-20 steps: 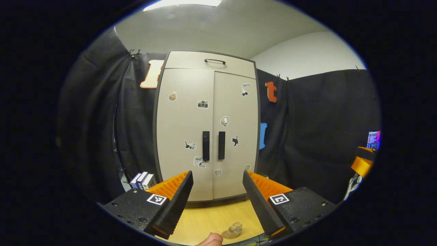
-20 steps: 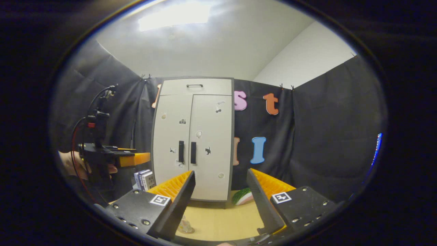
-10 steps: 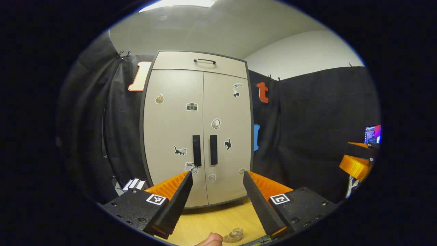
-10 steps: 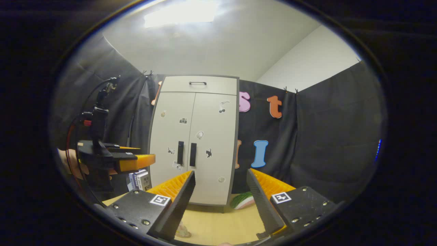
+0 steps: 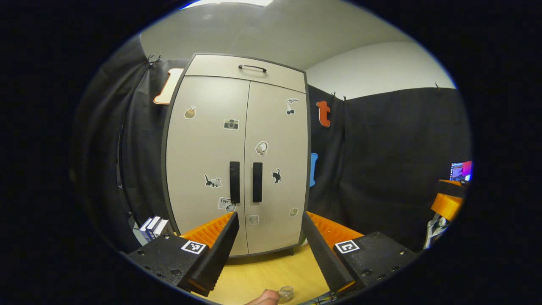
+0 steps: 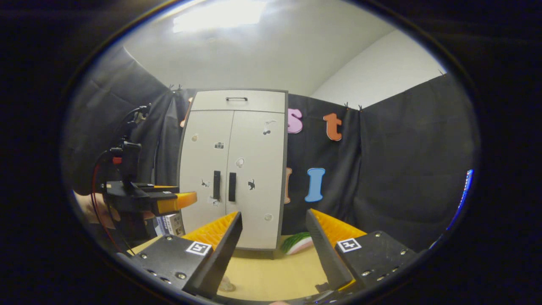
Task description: Grasp the bottle in the cabinet with the left hand and place it on the coaster, then close the right door with the right hand and the left door with the left hand.
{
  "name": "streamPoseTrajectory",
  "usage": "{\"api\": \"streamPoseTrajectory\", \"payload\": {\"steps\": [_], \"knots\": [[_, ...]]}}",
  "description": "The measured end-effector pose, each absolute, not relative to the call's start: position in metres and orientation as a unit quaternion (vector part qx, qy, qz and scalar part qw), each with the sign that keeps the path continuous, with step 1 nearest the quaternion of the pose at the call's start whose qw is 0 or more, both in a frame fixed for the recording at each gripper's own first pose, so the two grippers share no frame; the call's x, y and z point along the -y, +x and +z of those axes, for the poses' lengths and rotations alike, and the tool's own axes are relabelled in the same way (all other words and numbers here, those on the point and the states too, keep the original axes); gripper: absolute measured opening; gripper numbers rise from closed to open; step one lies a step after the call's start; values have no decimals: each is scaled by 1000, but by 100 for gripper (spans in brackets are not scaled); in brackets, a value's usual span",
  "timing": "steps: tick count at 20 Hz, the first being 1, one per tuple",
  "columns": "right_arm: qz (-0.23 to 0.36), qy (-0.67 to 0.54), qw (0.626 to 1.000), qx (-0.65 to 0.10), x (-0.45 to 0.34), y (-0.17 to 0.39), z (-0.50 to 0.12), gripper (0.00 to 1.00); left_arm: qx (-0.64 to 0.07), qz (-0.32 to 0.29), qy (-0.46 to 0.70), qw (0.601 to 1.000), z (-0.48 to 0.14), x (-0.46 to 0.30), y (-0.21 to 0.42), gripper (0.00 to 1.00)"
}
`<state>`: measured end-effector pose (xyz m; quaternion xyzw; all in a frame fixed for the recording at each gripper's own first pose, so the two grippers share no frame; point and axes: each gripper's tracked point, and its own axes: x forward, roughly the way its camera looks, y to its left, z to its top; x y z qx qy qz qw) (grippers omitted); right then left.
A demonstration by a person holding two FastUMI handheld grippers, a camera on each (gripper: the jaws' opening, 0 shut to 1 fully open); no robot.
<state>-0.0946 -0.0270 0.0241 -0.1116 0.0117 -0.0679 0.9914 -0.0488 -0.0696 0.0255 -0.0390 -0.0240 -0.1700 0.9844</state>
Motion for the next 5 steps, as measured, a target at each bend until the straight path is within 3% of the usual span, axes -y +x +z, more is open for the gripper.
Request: {"api": "streamPoseTrajectory", "payload": {"steps": [5], "knots": [[-64, -105, 992, -5, 28, -96, 31, 87, 30, -167, -26, 985, 31, 70, -53, 95]]}}
